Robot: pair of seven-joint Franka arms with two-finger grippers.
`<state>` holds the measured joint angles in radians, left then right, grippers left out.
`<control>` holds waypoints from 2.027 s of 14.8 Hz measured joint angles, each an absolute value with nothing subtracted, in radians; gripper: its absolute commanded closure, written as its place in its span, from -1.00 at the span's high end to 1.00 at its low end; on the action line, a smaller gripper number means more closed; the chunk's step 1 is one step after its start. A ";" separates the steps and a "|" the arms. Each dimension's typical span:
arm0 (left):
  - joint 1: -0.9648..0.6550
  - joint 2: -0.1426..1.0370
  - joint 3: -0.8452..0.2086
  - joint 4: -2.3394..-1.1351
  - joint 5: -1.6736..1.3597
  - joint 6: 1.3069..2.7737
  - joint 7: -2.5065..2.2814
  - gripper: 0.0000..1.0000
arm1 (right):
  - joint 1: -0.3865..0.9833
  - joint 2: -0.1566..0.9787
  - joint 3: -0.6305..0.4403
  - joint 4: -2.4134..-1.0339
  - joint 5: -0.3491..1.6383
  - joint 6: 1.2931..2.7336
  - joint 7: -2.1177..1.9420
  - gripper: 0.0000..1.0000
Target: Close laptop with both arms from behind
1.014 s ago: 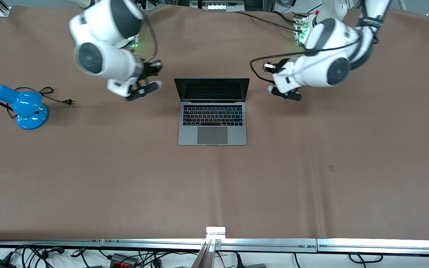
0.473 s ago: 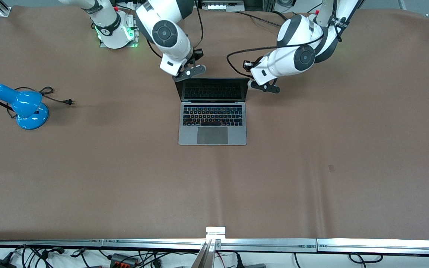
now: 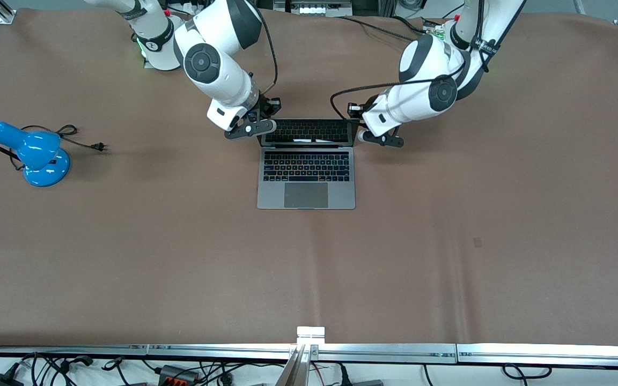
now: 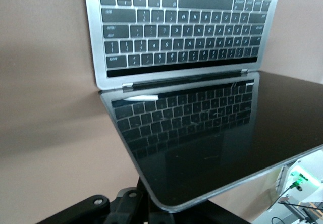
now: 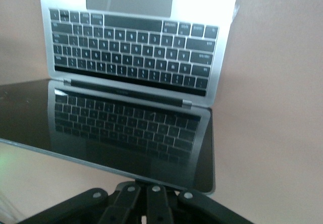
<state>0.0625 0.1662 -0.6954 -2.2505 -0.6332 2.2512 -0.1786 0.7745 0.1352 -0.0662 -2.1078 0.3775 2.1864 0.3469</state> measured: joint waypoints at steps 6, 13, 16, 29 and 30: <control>0.073 0.267 -0.667 -2.162 -0.633 2.299 -0.181 -0.99 | 0.716 0.197 -0.067 -2.104 0.367 2.337 0.351 -1.00; 0.067 0.516 -0.619 -2.020 -0.504 2.365 -0.210 -0.99 | 0.691 0.404 -0.077 -1.983 0.364 2.424 0.351 -1.00; 0.051 0.621 -0.603 -1.942 -0.385 2.371 -0.263 -0.99 | 0.690 0.490 -0.096 -1.910 0.364 2.425 0.351 -1.00; -0.140 0.661 -0.440 -1.854 -0.343 2.347 -0.297 -0.83 | 0.698 0.620 -0.104 -1.837 0.345 2.423 0.351 -1.00; -0.131 0.625 -0.414 -1.836 -0.340 2.249 -0.297 -0.72 | 0.698 0.620 -0.104 -1.836 0.344 2.423 0.351 -1.00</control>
<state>-0.1310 0.6254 -0.4140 -1.8359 -0.3396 2.2489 -0.2969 0.6977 0.6200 -0.1044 -1.8362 0.3440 2.4229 0.3508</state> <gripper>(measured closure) 0.974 0.991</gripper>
